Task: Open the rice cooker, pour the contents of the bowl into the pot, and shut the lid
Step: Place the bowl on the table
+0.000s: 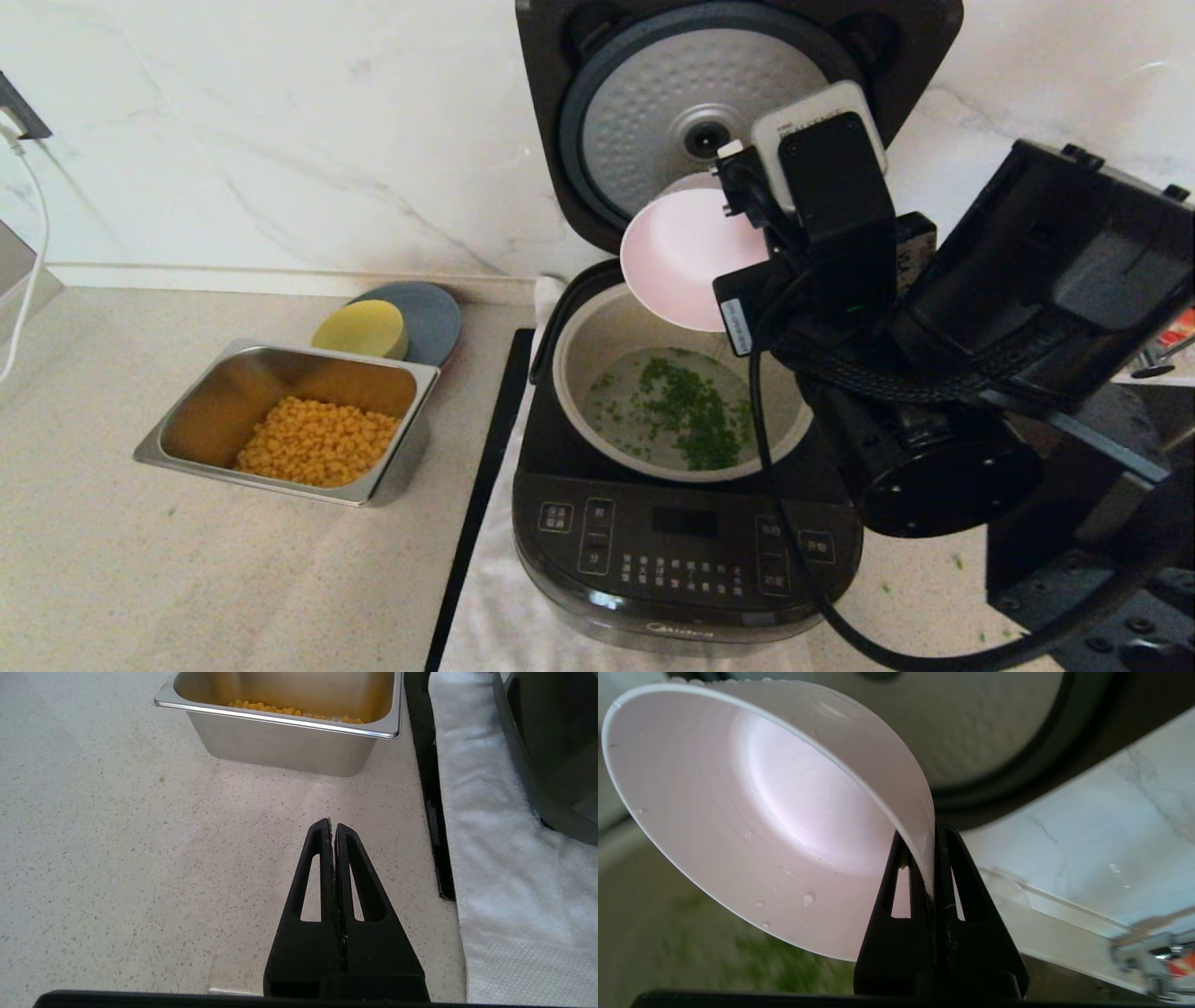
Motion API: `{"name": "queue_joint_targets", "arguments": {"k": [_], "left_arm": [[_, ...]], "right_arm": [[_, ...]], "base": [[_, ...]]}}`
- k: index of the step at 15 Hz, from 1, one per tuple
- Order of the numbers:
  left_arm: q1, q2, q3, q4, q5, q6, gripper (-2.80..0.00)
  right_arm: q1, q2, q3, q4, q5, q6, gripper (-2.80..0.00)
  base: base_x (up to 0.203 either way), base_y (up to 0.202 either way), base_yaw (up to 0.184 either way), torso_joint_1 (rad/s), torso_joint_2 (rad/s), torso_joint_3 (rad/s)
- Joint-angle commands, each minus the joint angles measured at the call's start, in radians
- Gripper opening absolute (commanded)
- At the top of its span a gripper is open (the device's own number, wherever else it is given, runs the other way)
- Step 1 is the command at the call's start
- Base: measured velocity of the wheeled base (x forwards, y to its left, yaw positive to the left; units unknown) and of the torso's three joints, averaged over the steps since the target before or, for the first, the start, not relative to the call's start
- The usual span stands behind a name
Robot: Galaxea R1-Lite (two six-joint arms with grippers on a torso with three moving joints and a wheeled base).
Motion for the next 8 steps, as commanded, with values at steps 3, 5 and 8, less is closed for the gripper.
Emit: {"name": "queue_joint_targets", "arguments": {"k": [3,5,8], "left_arm": [[0.000,-0.001,0.008,0.000,0.001,0.000,-2.80],[0.000,-0.001,0.008,0.000,0.001,0.000,-2.80],[0.000,-0.001,0.008,0.000,0.001,0.000,-2.80]], "right_arm": [[0.000,-0.152,0.073,0.214,0.017,0.038,-2.80],[-0.007,-0.199,0.080,0.273,0.025,0.041,-2.80],[-0.049,-0.283,0.110,0.397,0.056,0.043,-2.80]], "base": [[0.000,0.000,0.000,0.000,0.00,0.000],[0.000,0.000,0.000,0.000,0.00,0.000],[0.000,0.000,0.000,0.000,0.00,0.000]]}}
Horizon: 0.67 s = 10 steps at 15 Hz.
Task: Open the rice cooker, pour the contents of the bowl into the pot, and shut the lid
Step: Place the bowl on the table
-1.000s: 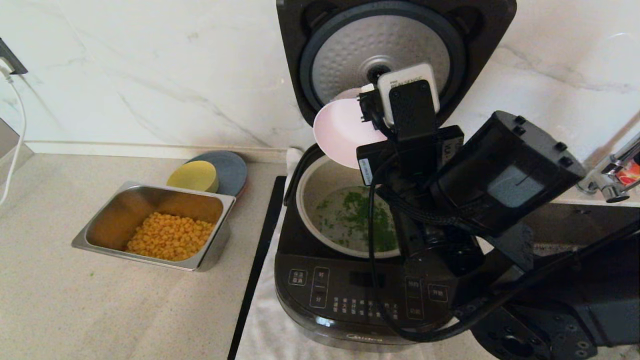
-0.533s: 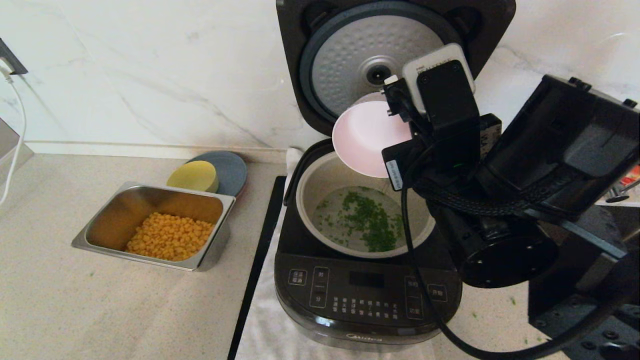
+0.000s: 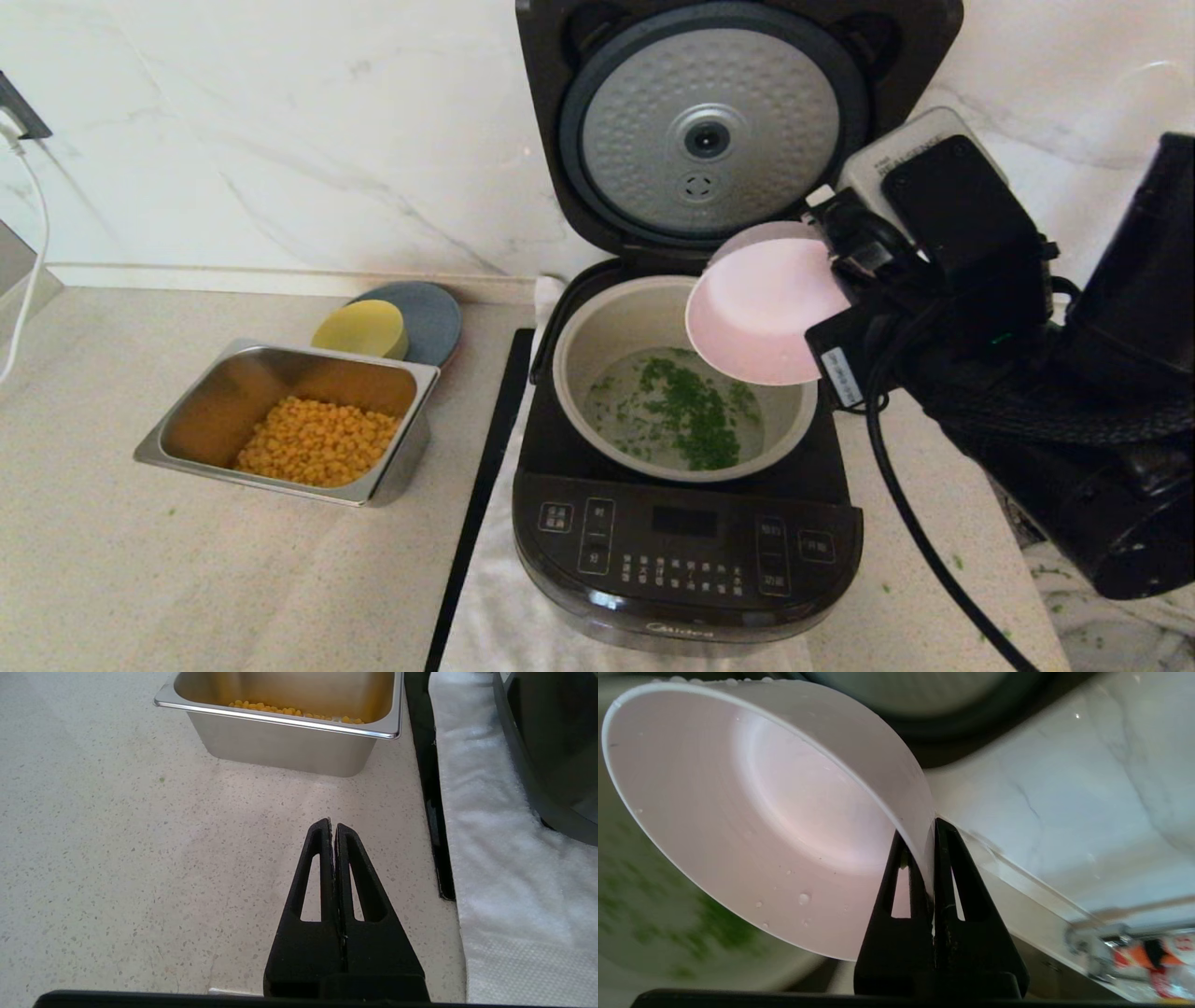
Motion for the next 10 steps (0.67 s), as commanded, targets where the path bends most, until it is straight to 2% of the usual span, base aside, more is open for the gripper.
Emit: {"name": "queue_joint_targets", "arguments": {"k": [1,6,8,10], "left_arm": [[0.000,-0.001,0.008,0.000,0.000,0.000,-2.80],[0.000,-0.001,0.008,0.000,0.000,0.000,-2.80],[0.000,-0.001,0.008,0.000,0.000,0.000,-2.80],[0.000,-0.001,0.008,0.000,0.000,0.000,-2.80]], "right_arm": [[-0.032,-0.098,0.021,0.062,0.005,-0.003,-2.80],[-0.170,-0.212,0.045,0.301,0.055,0.050,-2.80],[-0.265,-0.234,0.040,0.404,0.121,0.087,-2.80],[-0.397,-0.244,0.035,0.519,0.235,0.149,-2.80]], "base": [[0.000,0.000,0.000,0.000,0.00,0.000],[0.000,0.000,0.000,0.000,0.00,0.000],[0.000,0.000,0.000,0.000,0.00,0.000],[0.000,0.000,0.000,0.000,0.00,0.000]]}}
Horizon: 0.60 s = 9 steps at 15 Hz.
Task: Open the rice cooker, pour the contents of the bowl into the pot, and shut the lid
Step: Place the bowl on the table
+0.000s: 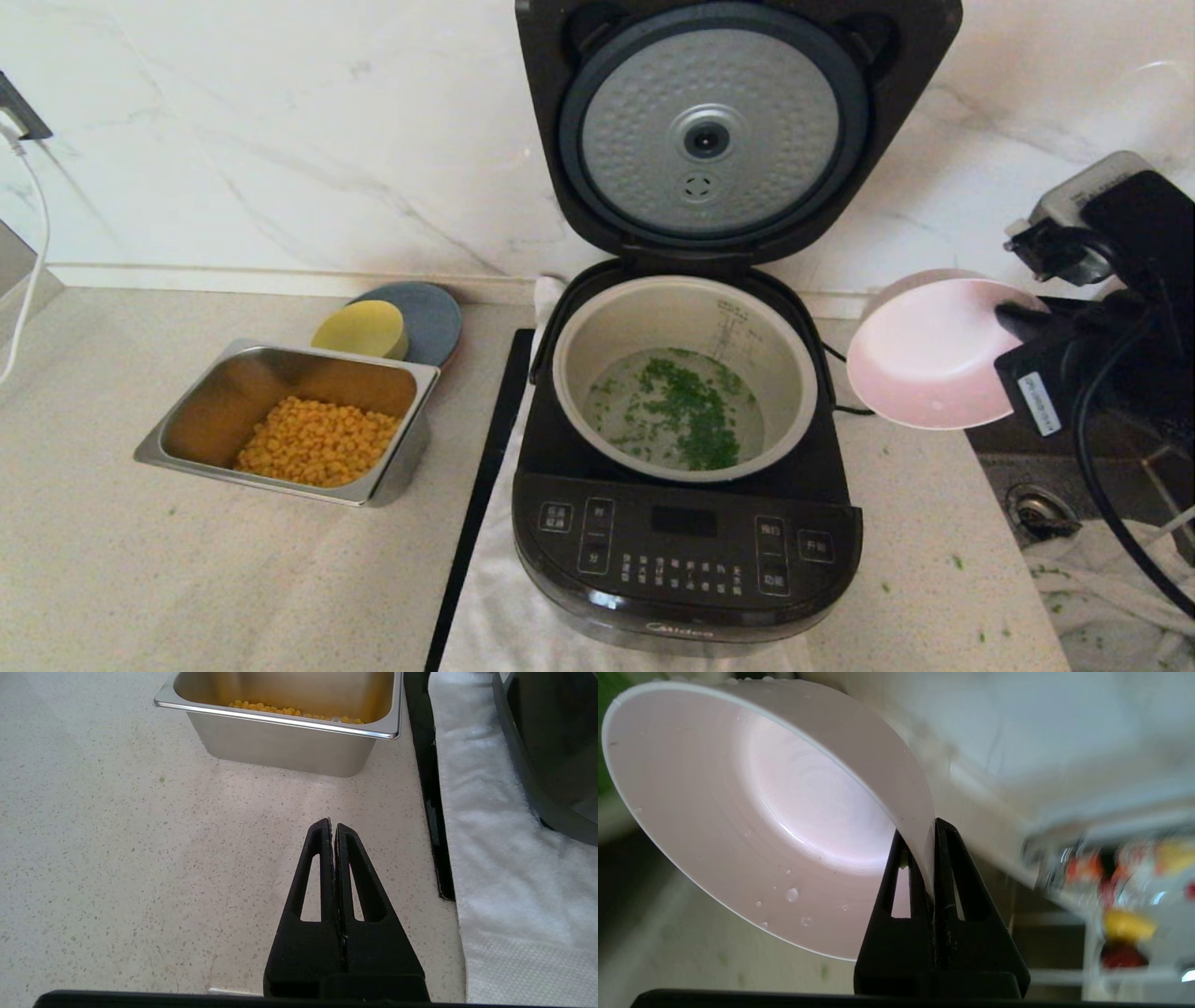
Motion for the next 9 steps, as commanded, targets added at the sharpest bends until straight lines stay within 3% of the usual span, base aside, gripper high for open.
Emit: {"name": "queue_joint_targets", "arguments": {"k": [1,3,6,8,9], "left_arm": [[0.000,-0.001,0.008,0.000,0.000,0.000,-2.80],[0.000,-0.001,0.008,0.000,0.000,0.000,-2.80],[0.000,-0.001,0.008,0.000,0.000,0.000,-2.80],[0.000,-0.001,0.008,0.000,0.000,0.000,-2.80],[0.000,-0.001,0.008,0.000,0.000,0.000,-2.80]], "right_arm": [[-0.164,-0.021,-0.009,0.120,0.130,0.065,-2.80],[-0.334,-0.011,-0.028,0.256,0.322,0.147,-2.80],[-0.573,0.039,-0.044,0.447,0.674,0.273,-2.80],[-0.665,0.107,-0.044,0.537,0.836,0.412,-2.80],[-0.688,0.126,-0.039,0.582,0.906,0.444,-2.80]], "base": [[0.000,0.000,0.000,0.000,0.00,0.000],[0.000,0.000,0.000,0.000,0.00,0.000],[0.000,0.000,0.000,0.000,0.00,0.000],[0.000,0.000,0.000,0.000,0.00,0.000],[0.000,0.000,0.000,0.000,0.00,0.000]]}}
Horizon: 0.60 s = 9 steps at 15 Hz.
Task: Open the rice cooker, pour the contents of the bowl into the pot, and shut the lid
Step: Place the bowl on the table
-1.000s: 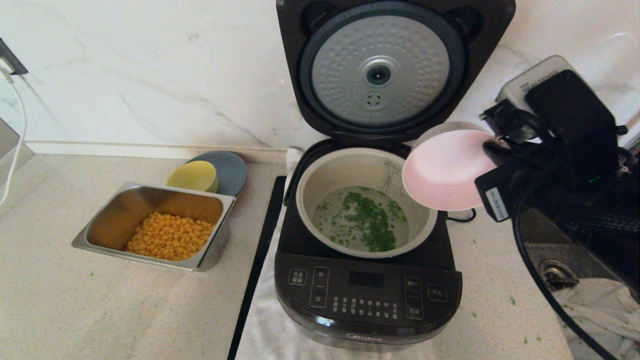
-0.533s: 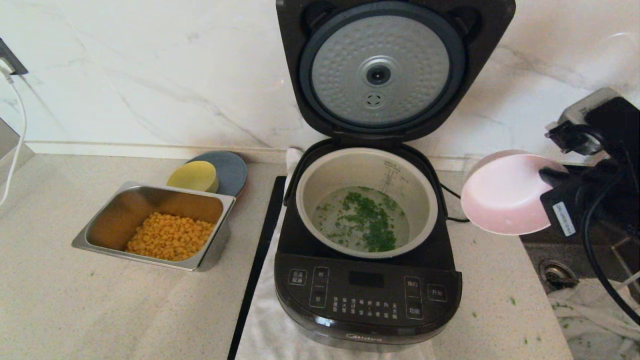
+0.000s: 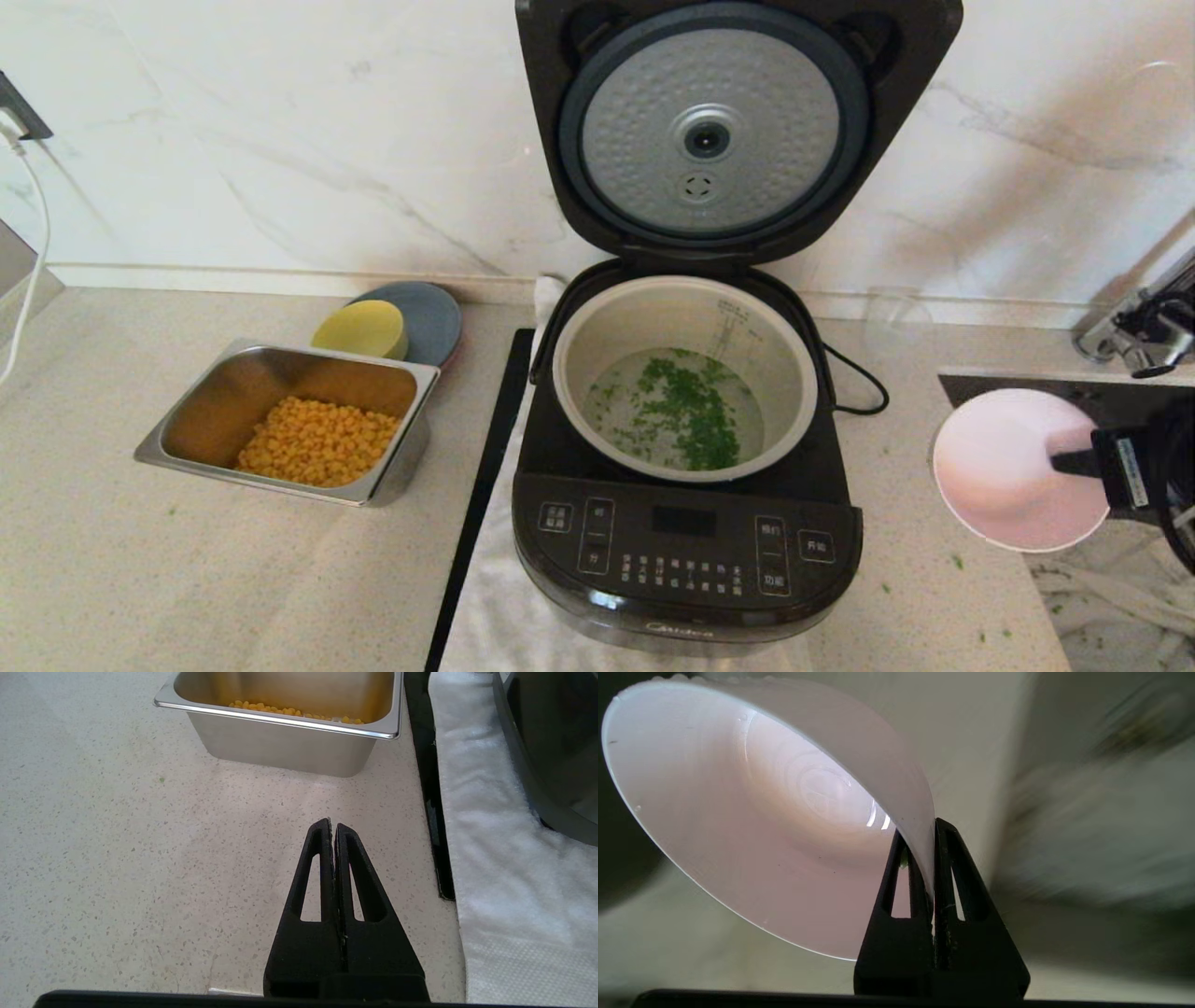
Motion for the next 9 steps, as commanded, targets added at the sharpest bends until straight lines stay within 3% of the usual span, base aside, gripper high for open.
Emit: {"name": "queue_joint_targets", "arguments": {"k": [1,4,9], "left_arm": [[0.000,-0.001,0.008,0.000,0.000,0.000,-2.80],[0.000,-0.001,0.008,0.000,0.000,0.000,-2.80],[0.000,-0.001,0.008,0.000,0.000,0.000,-2.80]], "right_arm": [[-0.076,0.068,0.013,0.081,0.179,0.064,-2.80],[-0.116,0.105,0.024,0.139,0.266,0.124,-2.80],[-0.136,0.184,0.074,0.224,0.268,0.146,-2.80]], "base": [[0.000,0.000,0.000,0.000,0.00,0.000],[0.000,0.000,0.000,0.000,0.00,0.000],[0.000,0.000,0.000,0.000,0.00,0.000]]}}
